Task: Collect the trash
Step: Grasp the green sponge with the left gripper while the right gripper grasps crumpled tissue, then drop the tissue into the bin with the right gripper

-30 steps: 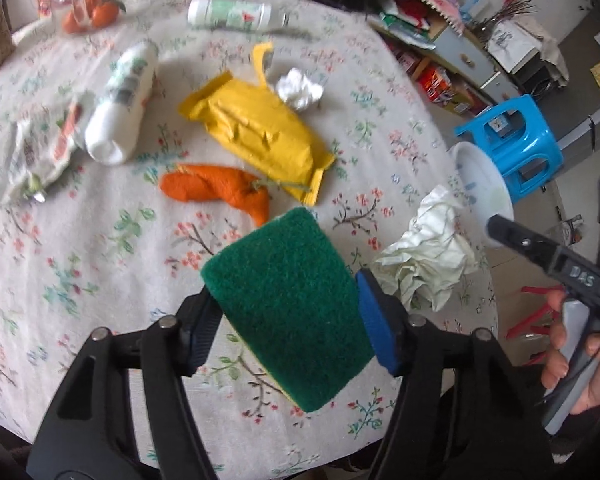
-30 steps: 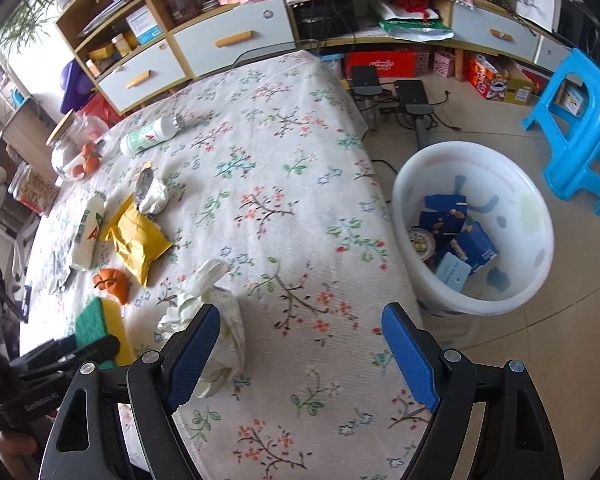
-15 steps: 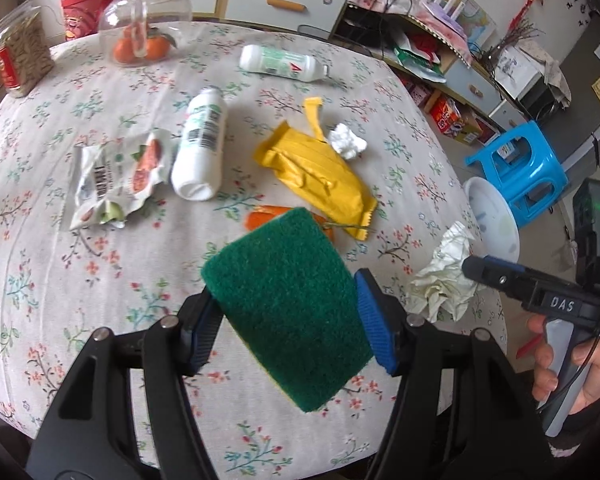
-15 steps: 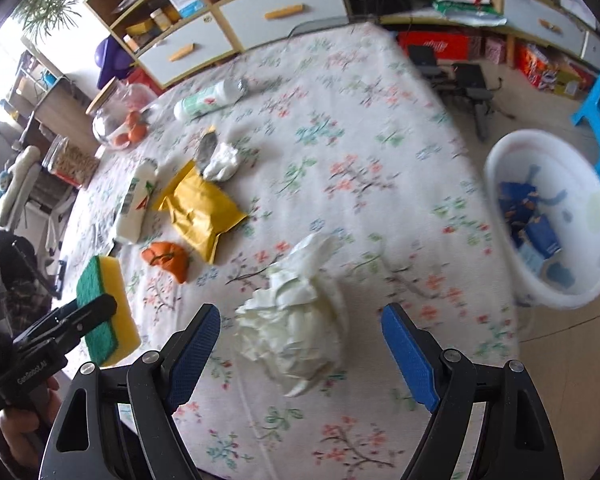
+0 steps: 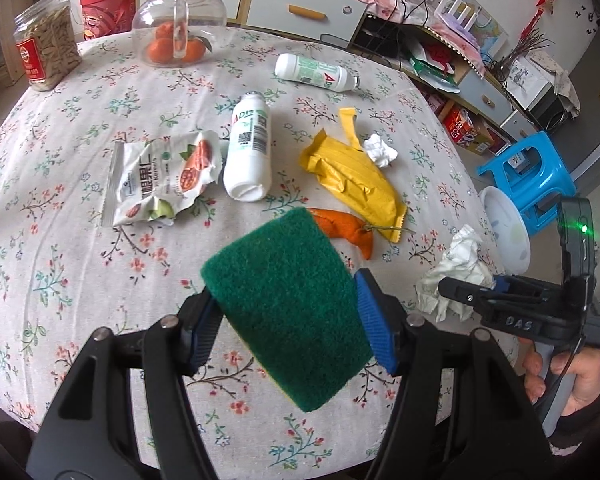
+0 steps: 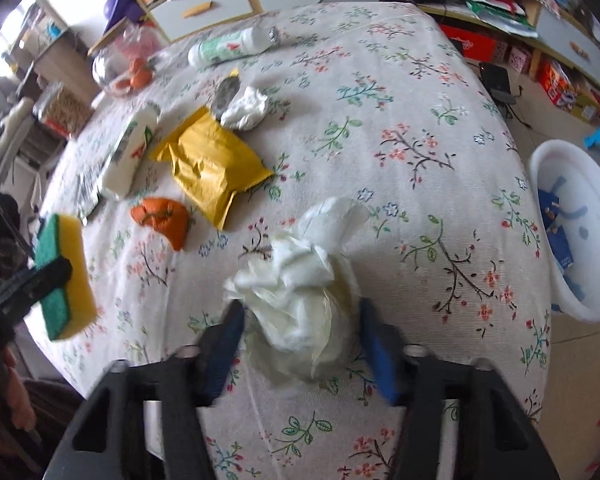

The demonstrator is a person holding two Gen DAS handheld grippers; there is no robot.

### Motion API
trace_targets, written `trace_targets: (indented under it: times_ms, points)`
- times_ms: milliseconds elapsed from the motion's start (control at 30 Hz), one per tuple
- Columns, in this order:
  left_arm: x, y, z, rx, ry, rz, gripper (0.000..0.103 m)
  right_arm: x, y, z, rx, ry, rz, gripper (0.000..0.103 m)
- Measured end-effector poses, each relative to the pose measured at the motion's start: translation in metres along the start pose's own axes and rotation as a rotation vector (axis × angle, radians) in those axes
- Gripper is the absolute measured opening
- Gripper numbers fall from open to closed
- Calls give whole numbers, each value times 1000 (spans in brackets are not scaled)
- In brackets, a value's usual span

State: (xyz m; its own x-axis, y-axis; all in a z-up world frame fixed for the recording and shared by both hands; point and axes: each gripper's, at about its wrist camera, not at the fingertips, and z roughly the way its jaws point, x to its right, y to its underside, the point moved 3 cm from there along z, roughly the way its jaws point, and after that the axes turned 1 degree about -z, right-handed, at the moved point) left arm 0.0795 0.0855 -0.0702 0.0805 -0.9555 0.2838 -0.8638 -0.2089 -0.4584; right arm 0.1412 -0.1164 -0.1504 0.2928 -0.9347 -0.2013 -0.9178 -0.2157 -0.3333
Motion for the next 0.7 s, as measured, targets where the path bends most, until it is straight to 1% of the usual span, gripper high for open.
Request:
trace_targets:
  times_ms: [67, 167, 267, 467, 600, 700]
  points:
    - [0, -1, 1, -1, 1, 0, 65, -3, 1, -4, 15, 5, -24, 35]
    - [2, -2, 1, 0, 3, 4, 65, -2, 4, -11, 36, 15, -41, 33]
    - [8, -4, 2, 2, 7, 13, 65, 6, 7, -19, 56, 19, -37, 32]
    - [28, -9, 5, 8, 18, 44, 65, 36, 9, -35, 90, 11, 31, 31]
    - [44, -12, 10, 10, 22, 68, 65, 64, 9, -53, 130, 6, 95, 31]
    - [56, -14, 15, 9, 24, 85, 65, 93, 8, -67, 162, 12, 165, 31]
